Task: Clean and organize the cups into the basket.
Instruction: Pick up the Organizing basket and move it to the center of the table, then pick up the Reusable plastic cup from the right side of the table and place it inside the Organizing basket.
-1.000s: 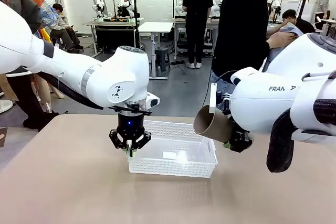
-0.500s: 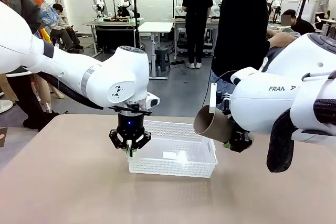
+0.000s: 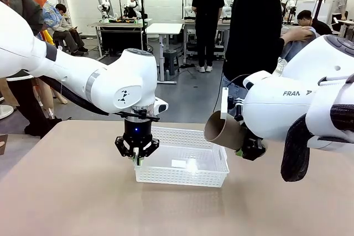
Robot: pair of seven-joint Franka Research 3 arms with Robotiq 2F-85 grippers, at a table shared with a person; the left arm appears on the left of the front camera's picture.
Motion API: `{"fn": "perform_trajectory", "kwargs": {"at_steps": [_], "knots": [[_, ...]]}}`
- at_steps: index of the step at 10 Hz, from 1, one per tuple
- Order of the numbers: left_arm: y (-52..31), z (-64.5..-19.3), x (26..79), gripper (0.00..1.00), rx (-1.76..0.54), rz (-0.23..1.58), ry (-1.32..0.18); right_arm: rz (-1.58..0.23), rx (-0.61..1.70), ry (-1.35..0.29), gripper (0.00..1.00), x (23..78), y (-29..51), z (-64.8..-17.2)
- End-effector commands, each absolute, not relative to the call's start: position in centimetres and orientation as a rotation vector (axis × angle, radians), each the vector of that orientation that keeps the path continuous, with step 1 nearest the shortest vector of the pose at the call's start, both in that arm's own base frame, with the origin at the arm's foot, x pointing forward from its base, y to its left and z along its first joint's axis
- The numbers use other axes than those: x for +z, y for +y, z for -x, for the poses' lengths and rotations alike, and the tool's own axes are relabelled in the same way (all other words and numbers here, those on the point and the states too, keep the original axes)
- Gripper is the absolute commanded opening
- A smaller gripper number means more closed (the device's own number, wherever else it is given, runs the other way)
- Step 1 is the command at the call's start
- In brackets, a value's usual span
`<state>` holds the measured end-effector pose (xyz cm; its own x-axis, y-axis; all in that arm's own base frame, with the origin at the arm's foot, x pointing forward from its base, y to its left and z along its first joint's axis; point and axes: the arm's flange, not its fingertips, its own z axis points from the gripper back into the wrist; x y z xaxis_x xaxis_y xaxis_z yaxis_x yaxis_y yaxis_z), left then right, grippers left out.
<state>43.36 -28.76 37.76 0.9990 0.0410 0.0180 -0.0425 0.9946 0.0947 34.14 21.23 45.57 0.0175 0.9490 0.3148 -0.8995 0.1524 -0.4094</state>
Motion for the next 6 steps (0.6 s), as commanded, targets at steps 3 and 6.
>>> {"fn": "perform_trajectory", "kwargs": {"at_steps": [3, 6], "knots": [[-28.78, -43.37, 37.87, 0.0, 0.044, -0.091, -0.017, 0.055, 1.399, -0.623, 0.81, 46.05, 20.52, -34.09], [-28.78, -43.37, 37.87, 0.0, 0.044, -0.091, -0.017, 0.075, 1.397, -0.606, 0.81, 45.87, 20.53, -34.43]]}}
